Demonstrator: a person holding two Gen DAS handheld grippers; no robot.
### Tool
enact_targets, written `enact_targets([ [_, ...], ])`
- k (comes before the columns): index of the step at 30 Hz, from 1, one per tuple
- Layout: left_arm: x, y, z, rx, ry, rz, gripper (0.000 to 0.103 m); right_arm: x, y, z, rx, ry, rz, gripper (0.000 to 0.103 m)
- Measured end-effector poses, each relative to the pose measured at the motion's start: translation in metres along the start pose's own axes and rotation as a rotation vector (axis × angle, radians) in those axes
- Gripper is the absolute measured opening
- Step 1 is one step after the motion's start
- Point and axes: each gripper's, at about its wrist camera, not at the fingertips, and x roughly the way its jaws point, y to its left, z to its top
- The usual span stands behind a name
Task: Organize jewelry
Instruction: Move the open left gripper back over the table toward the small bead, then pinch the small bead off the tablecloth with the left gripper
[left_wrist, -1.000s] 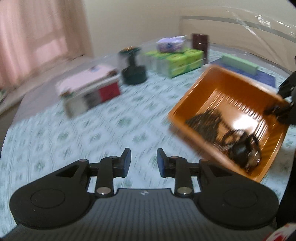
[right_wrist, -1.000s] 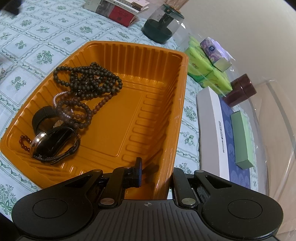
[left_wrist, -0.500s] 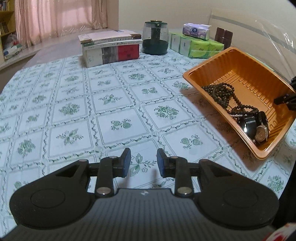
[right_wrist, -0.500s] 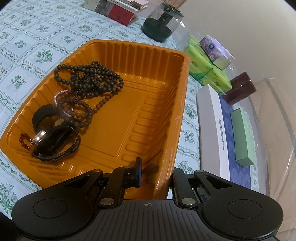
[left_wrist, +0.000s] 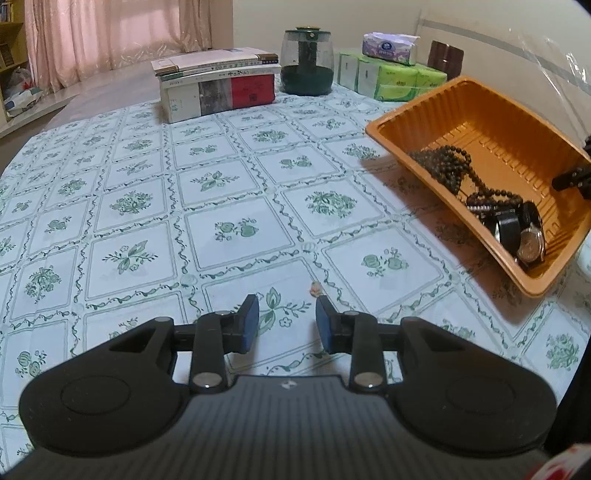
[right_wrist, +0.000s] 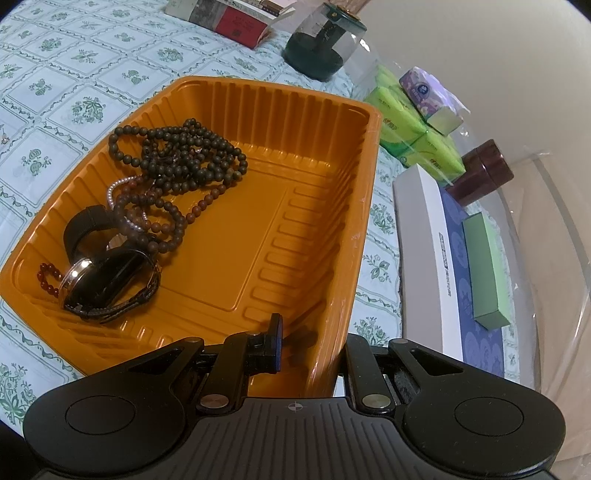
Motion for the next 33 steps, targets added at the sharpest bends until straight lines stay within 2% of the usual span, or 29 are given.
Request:
enact_targets([
  [6,0.011,-0.013,-0.008,0.047,-0.012,0.003,0.030,0.002,0.000,-0.001,0.003,0.002,0.002,0.014],
  [14,0.026,-0.021,-0.004,0.062,-0.057,0.013,0.029,0.003,0.000,-0.001,0.004,0.003,0.003,0.014],
  [17,0.029,-0.020,-0.002,0.047,-0.058,0.004,0.023,0.004,0.000,-0.001,0.005,0.005,0.003,0.015],
  [22,0.029,-0.019,-0.002,0.031,-0.056,0.003,0.006,0.004,0.000,-0.001,0.005,0.004,0.003,0.015],
  [33,0.015,-0.025,-0.001,0.044,-0.044,0.017,0.005,0.004,0.000,-0.001,0.004,0.004,0.003,0.015],
])
